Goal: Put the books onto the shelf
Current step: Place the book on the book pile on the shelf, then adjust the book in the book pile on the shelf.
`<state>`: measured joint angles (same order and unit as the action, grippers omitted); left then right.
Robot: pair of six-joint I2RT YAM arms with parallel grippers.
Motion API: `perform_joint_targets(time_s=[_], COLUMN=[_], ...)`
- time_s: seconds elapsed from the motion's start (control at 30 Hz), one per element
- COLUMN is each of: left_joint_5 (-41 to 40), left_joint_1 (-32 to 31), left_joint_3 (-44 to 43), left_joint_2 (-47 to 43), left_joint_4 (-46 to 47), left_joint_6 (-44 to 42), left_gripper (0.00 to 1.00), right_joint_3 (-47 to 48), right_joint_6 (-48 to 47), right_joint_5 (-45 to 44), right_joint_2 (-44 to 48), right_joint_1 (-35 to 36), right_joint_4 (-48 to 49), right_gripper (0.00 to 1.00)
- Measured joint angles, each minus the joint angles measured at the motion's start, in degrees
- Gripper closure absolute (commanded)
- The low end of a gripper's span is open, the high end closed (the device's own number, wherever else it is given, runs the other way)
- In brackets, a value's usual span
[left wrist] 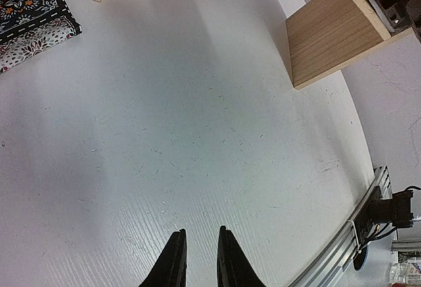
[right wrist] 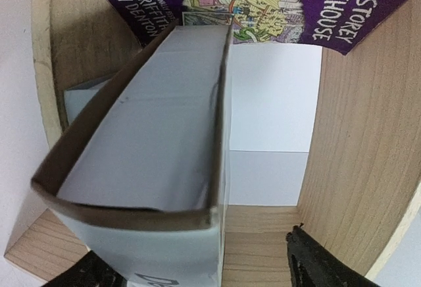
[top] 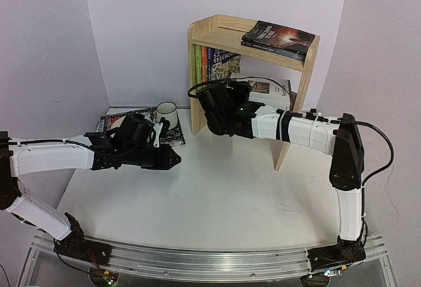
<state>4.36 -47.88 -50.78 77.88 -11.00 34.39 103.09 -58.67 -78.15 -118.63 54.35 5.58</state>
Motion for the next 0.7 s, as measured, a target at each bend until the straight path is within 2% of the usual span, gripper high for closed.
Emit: perform_joint_targets(time_s=[0.23, 0.4, 0.7], left_joint_5=[0.0, 0.0, 0.02], left_joint_1=[0.11, 0.11, 0.22], left_joint_3=[0.0, -0.02, -0.1], left_joint_2=[-0.05, -0.02, 1.05], left_joint_4=[0.0, 0.0, 0.0], left_joint_6=[0.0, 0.0, -0.08], left_gripper=[0.81, 0.81, 0.78], right_joint_3=[-0.91, -0.97, -3.36], right_joint_6=[1.83, 7.13, 15.83], right_joint_5=[1.16, 4.13, 12.3], right_joint_2=[0.05, 1.01, 9.53], right_joint_1=[0.0, 0.0, 0.32], right_joint_4=[-1.48, -8.03, -15.68], right_gripper=[0.02, 0.02, 0.02])
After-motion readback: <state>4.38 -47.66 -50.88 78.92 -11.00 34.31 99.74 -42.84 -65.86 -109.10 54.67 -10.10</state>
